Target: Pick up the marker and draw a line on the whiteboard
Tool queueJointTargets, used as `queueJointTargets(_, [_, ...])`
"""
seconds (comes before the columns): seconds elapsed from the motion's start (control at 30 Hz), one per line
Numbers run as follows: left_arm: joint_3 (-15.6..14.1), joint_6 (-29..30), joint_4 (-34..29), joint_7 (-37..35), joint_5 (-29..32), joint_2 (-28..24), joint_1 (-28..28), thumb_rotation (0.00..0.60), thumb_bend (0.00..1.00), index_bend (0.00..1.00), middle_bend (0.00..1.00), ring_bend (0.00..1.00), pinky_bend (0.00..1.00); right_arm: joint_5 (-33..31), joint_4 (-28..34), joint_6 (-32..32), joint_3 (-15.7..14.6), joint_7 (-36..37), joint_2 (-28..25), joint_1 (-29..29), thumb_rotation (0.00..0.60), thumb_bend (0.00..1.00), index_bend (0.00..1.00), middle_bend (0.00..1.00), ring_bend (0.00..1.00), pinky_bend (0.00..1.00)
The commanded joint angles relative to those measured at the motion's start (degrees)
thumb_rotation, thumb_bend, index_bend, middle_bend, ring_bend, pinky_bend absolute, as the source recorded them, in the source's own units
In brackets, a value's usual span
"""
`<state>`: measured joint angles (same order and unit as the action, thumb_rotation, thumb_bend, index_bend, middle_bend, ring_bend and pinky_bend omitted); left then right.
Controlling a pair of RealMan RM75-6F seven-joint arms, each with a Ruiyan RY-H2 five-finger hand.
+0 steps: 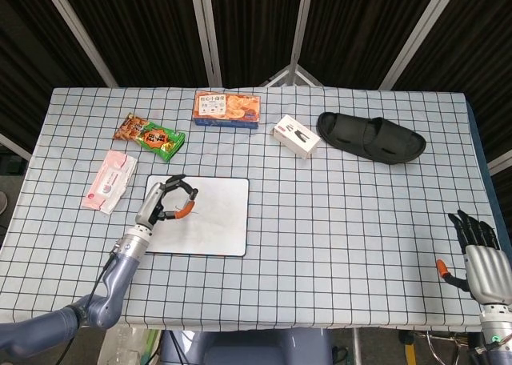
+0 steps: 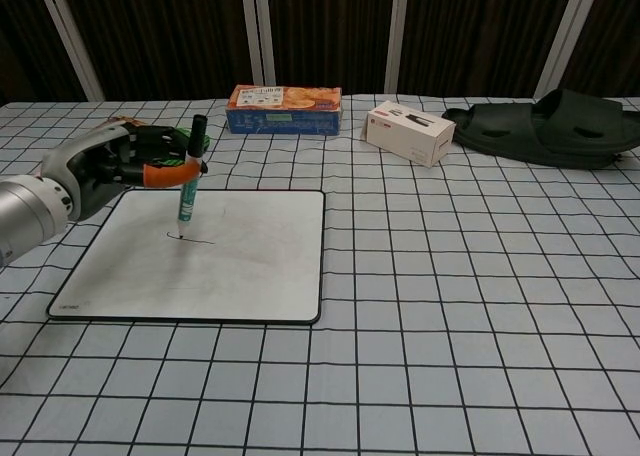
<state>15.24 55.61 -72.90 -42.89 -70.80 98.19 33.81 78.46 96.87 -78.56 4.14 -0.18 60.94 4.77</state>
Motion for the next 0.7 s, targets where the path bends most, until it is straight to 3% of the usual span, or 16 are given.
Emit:
queueJointTargets(0.03, [0.1, -0.1, 0.2, 0.3, 0.2, 0.4, 0.1, 0.600, 0.51, 0.78, 0.44, 0.12, 0.12, -0.1, 0.0, 0.0, 0.0, 0.0, 0.0, 0.0, 0.600, 0.34, 0.00, 0.00, 0.00, 0.00])
queueJointTargets(0.7, [0.7, -0.6, 1.4, 1.0, 0.6, 1.6, 0.2, 0.600, 0.51, 0.78, 0.44, 0.12, 0.12, 0.0, 0.0, 0.1, -0.1, 0.0, 0.0, 0.0, 0.600, 0.34, 0.00, 0.00, 0.00, 0.00])
